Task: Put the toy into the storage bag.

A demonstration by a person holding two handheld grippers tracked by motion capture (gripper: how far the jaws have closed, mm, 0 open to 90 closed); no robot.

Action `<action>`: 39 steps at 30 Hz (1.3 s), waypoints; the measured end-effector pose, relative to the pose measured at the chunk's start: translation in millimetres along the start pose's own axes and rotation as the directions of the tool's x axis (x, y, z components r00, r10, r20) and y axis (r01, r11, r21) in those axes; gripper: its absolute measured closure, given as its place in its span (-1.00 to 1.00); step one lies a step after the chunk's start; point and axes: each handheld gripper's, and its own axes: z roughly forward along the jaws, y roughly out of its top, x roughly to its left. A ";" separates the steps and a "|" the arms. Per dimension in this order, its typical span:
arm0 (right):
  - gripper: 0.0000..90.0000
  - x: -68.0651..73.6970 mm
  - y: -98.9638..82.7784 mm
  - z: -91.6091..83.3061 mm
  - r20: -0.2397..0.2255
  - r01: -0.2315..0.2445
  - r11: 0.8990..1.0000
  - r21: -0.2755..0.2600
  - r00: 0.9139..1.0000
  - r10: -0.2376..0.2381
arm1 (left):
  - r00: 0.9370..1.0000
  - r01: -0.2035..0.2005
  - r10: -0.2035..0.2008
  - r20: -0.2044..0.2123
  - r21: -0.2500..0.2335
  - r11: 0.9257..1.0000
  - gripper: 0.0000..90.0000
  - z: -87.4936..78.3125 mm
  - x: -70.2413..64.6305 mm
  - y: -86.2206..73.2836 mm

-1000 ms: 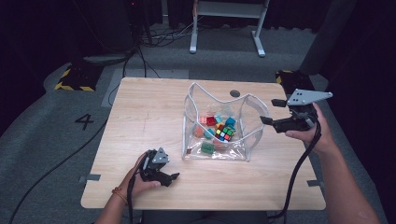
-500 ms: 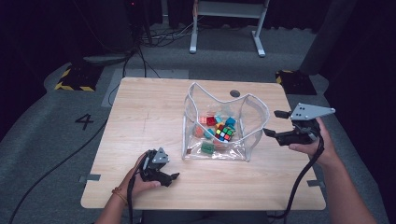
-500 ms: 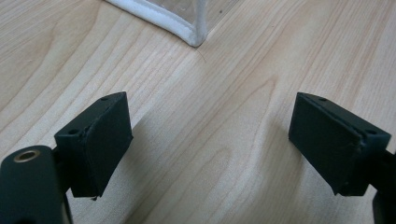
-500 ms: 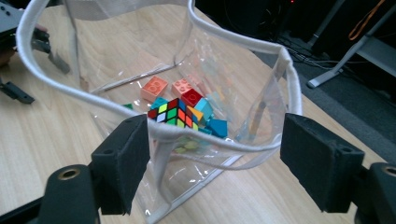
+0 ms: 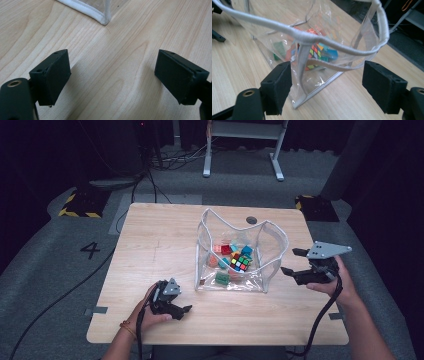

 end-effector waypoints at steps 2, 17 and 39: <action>-0.46 0.9 -4.9 3.7 0.002 0.007 1.000 0.011 1.000 -0.007 | 1.000 0.000 0.000 0.000 0.000 1.000 -0.70 0.0 0.0 0.0; -0.46 4.6 -32.4 18.1 0.006 -0.005 0.996 0.087 1.000 0.005 | 1.000 0.003 -0.003 -0.001 -0.003 1.000 -0.70 0.2 -0.2 0.0; -0.49 14.4 -76.8 39.4 -0.003 -0.015 0.977 0.211 1.000 0.016 | 1.000 0.002 -0.002 -0.001 -0.003 1.000 -0.70 0.2 -0.2 0.0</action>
